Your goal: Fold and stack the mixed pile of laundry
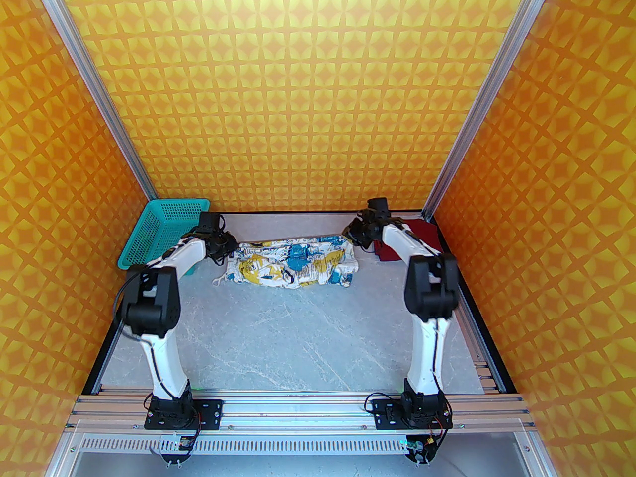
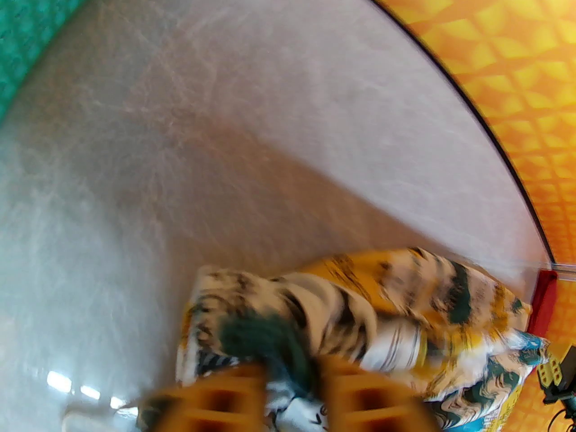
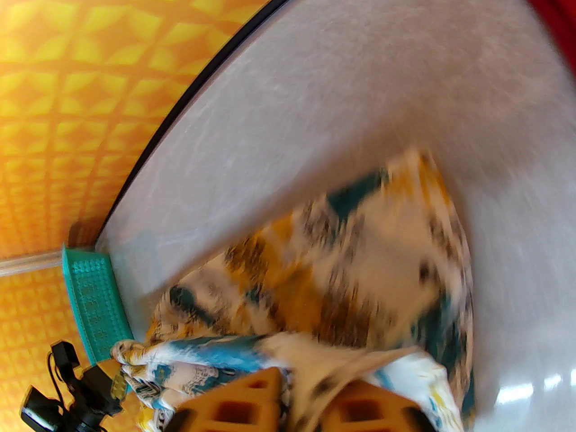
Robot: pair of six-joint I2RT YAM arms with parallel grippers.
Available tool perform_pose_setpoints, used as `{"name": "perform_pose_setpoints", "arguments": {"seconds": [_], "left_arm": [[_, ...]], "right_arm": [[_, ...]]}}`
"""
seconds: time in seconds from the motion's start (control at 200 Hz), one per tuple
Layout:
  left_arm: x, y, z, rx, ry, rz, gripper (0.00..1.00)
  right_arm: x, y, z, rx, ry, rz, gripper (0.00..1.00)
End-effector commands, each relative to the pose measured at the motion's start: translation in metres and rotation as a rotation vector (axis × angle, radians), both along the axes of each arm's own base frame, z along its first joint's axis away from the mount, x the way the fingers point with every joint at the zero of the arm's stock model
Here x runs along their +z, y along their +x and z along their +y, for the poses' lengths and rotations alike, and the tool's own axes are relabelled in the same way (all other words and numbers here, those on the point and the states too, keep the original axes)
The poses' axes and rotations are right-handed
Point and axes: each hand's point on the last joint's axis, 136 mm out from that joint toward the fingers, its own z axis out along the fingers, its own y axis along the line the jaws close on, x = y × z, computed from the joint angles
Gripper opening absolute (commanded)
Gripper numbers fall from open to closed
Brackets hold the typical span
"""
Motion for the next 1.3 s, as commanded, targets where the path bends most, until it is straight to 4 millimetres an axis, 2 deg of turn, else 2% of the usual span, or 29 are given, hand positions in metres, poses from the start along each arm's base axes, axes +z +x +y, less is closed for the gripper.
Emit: {"name": "perform_pose_setpoints", "arguments": {"seconds": [0.0, 0.12, 0.21, 0.255, 0.315, 0.375, 0.45, 0.53, 0.55, 0.635, 0.74, 0.83, 0.91, 1.005, 1.09, 1.205, 1.295], "left_arm": [[0.030, 0.020, 0.003, -0.014, -0.007, -0.090, 0.54], [0.073, 0.014, 0.003, -0.043, 0.014, -0.175, 0.61], [0.103, -0.003, -0.012, -0.102, 0.035, -0.222, 0.56], [0.095, -0.019, -0.029, -0.150, 0.042, -0.197, 0.49], [0.089, -0.033, -0.062, -0.234, 0.034, -0.180, 0.40], [0.074, -0.040, -0.087, -0.299, 0.022, -0.149, 0.33], [0.051, -0.038, -0.111, -0.356, -0.027, -0.114, 0.25], [0.025, -0.030, -0.122, -0.389, -0.053, -0.075, 0.24], [0.030, -0.021, -0.123, -0.391, -0.052, -0.097, 0.24], [0.008, -0.008, -0.119, -0.388, -0.041, -0.079, 0.23], [-0.013, 0.008, -0.106, -0.363, -0.037, -0.077, 0.22], [-0.026, 0.017, -0.095, -0.348, -0.057, -0.064, 0.26], [-0.032, 0.020, -0.088, -0.347, -0.054, -0.058, 0.33], [-0.026, 0.015, -0.090, -0.369, -0.062, -0.058, 0.40], [0.002, 0.005, -0.097, -0.388, -0.074, -0.097, 0.46], [0.043, -0.011, -0.112, -0.446, -0.056, -0.157, 0.51], [0.055, -0.024, -0.128, -0.500, -0.044, -0.161, 0.51]], "right_arm": [[0.001, 0.012, 0.001, 0.071, -0.018, -0.021, 0.40], [0.041, 0.004, -0.006, 0.103, -0.091, -0.086, 0.47], [0.068, -0.014, -0.002, 0.116, -0.119, -0.141, 0.50], [0.073, -0.025, 0.006, 0.124, -0.121, -0.159, 0.49], [0.072, -0.038, 0.028, 0.158, -0.101, -0.170, 0.48], [0.058, -0.048, 0.054, 0.193, -0.066, -0.167, 0.46], [0.036, -0.052, 0.081, 0.228, -0.021, -0.143, 0.43], [0.013, -0.048, 0.091, 0.240, 0.017, -0.112, 0.41], [0.008, -0.046, 0.092, 0.237, 0.015, -0.111, 0.41], [-0.015, -0.043, 0.081, 0.235, -0.064, -0.077, 0.40], [-0.043, -0.045, 0.057, 0.219, -0.178, -0.030, 0.39], [-0.062, -0.048, 0.024, 0.180, -0.254, 0.021, 0.39], [-0.065, -0.049, -0.001, 0.158, -0.300, 0.037, 0.40], [-0.052, -0.051, -0.023, 0.156, -0.378, 0.033, 0.42], [-0.029, -0.053, -0.029, 0.176, -0.416, 0.011, 0.43], [0.013, -0.060, -0.015, 0.190, -0.374, -0.064, 0.44], [0.036, -0.071, 0.009, 0.235, -0.356, -0.108, 0.44]]}}
